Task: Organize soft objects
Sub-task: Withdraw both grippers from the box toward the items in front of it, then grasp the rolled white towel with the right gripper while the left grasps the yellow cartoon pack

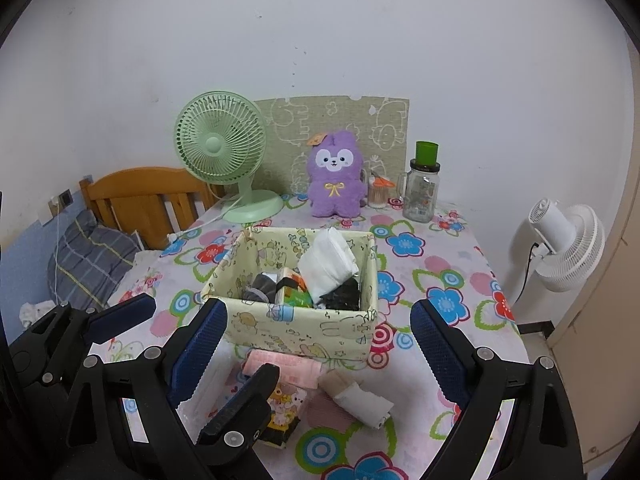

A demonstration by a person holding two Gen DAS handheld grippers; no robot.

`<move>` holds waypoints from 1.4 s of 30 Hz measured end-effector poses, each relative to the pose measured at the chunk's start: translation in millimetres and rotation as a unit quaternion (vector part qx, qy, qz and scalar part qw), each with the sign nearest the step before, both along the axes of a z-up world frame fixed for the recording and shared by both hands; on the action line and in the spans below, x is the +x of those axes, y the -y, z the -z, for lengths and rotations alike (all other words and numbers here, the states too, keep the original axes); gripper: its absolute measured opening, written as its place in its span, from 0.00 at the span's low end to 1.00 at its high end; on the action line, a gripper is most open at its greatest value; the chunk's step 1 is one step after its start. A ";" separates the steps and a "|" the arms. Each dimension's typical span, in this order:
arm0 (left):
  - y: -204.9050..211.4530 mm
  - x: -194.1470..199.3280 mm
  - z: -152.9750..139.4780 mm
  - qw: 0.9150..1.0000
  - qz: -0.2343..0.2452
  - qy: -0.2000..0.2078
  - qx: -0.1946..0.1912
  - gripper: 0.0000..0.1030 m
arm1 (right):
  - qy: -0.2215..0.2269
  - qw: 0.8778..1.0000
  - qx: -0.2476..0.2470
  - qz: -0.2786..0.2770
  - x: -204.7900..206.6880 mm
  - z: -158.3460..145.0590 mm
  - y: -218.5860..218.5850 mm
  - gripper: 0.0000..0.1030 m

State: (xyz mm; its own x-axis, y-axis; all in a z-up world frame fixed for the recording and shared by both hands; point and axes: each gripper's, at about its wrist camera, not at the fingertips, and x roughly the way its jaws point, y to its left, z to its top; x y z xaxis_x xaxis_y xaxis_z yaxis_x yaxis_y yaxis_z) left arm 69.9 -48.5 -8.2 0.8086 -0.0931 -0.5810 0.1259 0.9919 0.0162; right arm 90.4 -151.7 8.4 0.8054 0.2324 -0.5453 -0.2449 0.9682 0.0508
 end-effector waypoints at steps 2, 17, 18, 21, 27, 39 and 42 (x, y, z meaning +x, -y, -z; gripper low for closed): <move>-0.1 -2.9 2.7 1.000 0.001 -0.002 -0.003 0.94 | 0.001 1.000 -0.003 0.000 -2.4 1.6 -0.1 0.92; 0.2 -8.1 25.0 1.000 0.001 -0.019 -0.002 0.95 | -0.006 1.000 -0.010 -0.004 -7.7 24.0 -0.8 0.92; -0.2 -8.1 26.8 1.000 0.001 -0.020 -0.002 0.95 | -0.007 1.000 -0.010 -0.005 -8.2 25.8 -1.4 0.92; -2.1 -6.9 32.8 1.000 0.001 -0.023 -0.001 0.95 | -0.012 1.000 -0.009 -0.007 -7.8 32.6 -3.6 0.92; -4.4 -3.8 49.8 0.999 0.004 -0.034 0.000 0.95 | -0.024 1.000 -0.007 -0.009 -5.7 49.4 -6.2 0.92; -4.9 5.5 80.9 0.998 0.017 -0.066 -0.013 0.95 | -0.048 0.999 -0.019 0.010 3.4 82.0 -0.4 0.92; -4.7 7.5 87.6 0.997 0.018 -0.074 -0.013 0.95 | -0.055 0.998 -0.022 0.012 6.4 90.0 1.5 0.92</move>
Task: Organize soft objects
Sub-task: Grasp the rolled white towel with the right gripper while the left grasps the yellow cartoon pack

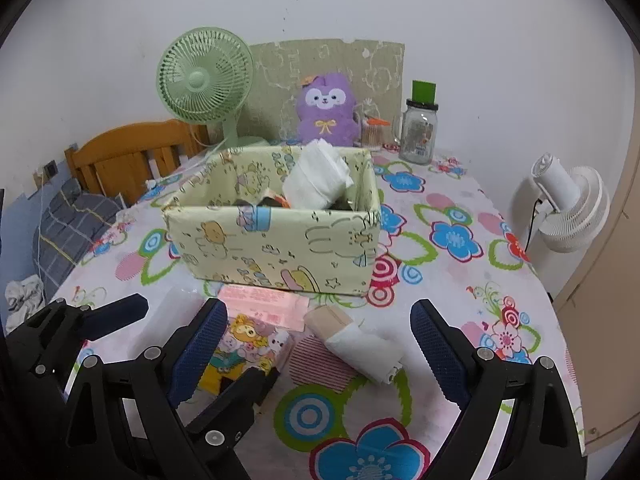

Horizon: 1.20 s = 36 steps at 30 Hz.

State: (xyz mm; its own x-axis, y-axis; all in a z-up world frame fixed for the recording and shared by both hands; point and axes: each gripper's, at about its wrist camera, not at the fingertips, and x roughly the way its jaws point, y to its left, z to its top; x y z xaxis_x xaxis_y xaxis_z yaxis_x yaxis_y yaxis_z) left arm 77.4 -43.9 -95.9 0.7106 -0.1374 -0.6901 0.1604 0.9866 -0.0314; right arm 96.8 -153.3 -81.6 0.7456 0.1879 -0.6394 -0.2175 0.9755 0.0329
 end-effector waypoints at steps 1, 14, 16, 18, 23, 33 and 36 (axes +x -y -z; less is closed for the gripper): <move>-0.7 1.2 2.7 1.000 0.000 -0.003 0.000 0.95 | -0.002 1.000 -0.001 0.000 1.1 2.4 0.2 0.92; -7.0 14.0 33.3 0.999 -0.017 -0.040 -0.005 0.95 | -0.043 0.999 0.011 0.008 12.4 34.3 8.4 0.92; -5.9 16.5 37.9 0.999 -0.019 -0.045 -0.003 0.95 | -0.047 0.999 0.010 0.007 14.9 39.0 9.9 0.92; -4.5 19.4 41.8 0.999 -0.021 -0.050 0.001 0.95 | -0.054 0.998 0.011 0.009 17.3 44.1 12.2 0.92; 0.9 25.7 48.3 0.998 -0.022 -0.056 0.003 0.95 | -0.071 0.997 0.018 0.015 26.3 54.1 19.4 0.92; 7.0 38.4 59.4 0.997 -0.017 -0.071 0.010 0.87 | -0.097 0.995 0.018 0.022 42.0 71.7 22.4 0.92; 6.8 39.3 59.2 0.997 -0.024 -0.068 0.014 0.81 | -0.101 0.995 0.014 0.022 45.2 73.0 21.1 0.92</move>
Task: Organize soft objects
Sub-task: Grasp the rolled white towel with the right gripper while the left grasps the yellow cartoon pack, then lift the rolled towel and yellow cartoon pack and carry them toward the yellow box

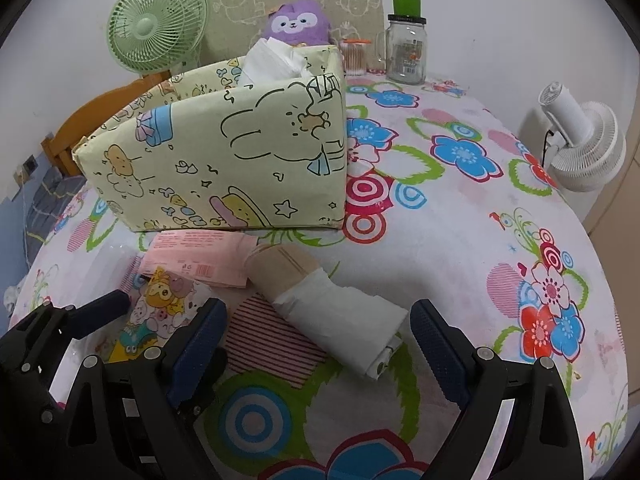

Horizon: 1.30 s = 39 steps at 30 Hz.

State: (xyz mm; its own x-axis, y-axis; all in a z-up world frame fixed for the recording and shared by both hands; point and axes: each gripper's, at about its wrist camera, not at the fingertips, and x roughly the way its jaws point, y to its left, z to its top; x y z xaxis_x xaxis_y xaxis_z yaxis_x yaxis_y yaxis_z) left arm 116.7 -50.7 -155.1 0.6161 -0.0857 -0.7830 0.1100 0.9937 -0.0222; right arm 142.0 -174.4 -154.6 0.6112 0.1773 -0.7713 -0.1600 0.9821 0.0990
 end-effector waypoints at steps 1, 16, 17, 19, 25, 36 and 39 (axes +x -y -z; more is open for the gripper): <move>-1.2 0.4 -0.6 1.000 -0.005 0.001 -0.002 0.75 | -0.001 1.000 0.001 0.001 1.5 0.2 -0.5 0.92; -16.8 -1.2 -3.9 1.000 -0.014 0.008 -0.013 0.52 | -0.001 1.000 -0.001 -0.013 11.5 1.7 -20.2 0.71; -17.4 -1.4 -3.9 1.000 -0.014 0.008 -0.015 0.52 | -0.001 1.000 -0.003 -0.013 11.4 1.4 -20.5 0.66; -17.6 -1.6 -3.8 1.000 -0.014 0.008 -0.016 0.52 | 0.000 1.000 -0.009 -0.011 10.9 0.6 -20.6 0.55; -13.1 -1.7 -4.2 1.000 -0.005 0.010 -0.005 0.50 | -0.006 1.000 -0.012 -0.010 7.2 -0.2 -17.6 0.35; -11.4 -11.0 -6.8 1.000 0.000 0.015 -0.010 0.48 | -0.003 1.000 -0.005 -0.021 -10.4 -9.0 -19.8 0.25; -12.0 -15.1 -11.0 1.000 0.000 0.021 -0.010 0.48 | 0.002 1.000 -0.002 -0.021 -14.7 -12.9 -20.2 0.25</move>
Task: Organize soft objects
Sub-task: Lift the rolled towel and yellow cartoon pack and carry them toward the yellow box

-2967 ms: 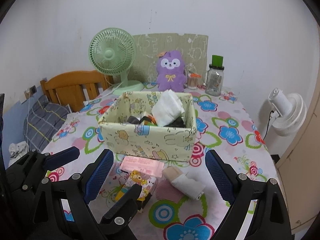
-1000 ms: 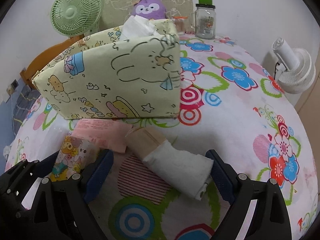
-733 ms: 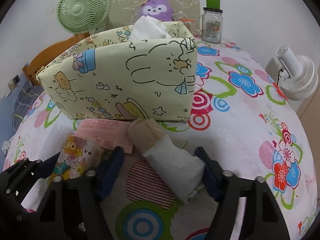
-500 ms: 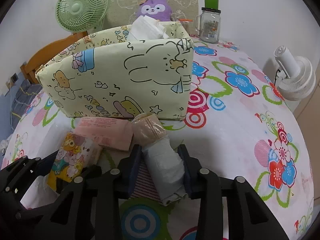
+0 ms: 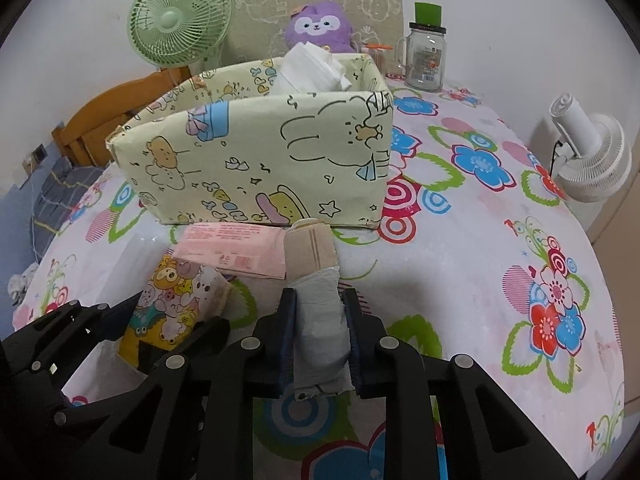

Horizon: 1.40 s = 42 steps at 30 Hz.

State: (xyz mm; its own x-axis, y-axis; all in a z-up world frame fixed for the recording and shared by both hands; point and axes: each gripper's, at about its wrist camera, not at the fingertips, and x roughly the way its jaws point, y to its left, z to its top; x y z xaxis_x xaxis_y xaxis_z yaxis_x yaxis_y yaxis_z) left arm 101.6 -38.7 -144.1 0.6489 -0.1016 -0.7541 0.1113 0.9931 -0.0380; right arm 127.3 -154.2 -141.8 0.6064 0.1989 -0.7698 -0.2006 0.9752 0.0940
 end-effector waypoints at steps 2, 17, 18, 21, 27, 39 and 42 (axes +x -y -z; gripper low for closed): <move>0.1 -2.3 -2.9 1.000 0.000 0.004 0.000 0.48 | 0.005 1.000 0.001 0.000 -3.0 -3.3 0.2 0.25; 3.1 -24.9 -35.0 0.999 0.007 0.040 0.004 0.48 | 0.041 0.999 0.010 0.003 -28.1 -37.4 2.8 0.25; 3.0 -26.7 -38.3 0.999 0.008 0.044 0.004 0.48 | 0.044 0.999 0.011 0.003 -29.9 -40.0 2.8 0.25; 2.8 -31.2 -47.3 0.999 0.008 0.053 0.005 0.48 | 0.054 0.998 0.012 0.002 -34.8 -49.5 2.4 0.25; 4.0 -37.8 -62.4 0.998 0.009 0.068 0.012 0.48 | 0.068 0.998 0.016 0.004 -41.8 -64.7 3.1 0.25; 7.1 -50.4 -92.4 0.995 0.012 0.098 0.012 0.48 | 0.098 0.995 0.020 0.008 -56.9 -96.4 7.6 0.25; 6.4 -52.7 -97.5 0.995 0.011 0.102 0.012 0.48 | 0.101 0.995 0.020 0.007 -59.1 -102.4 6.9 0.25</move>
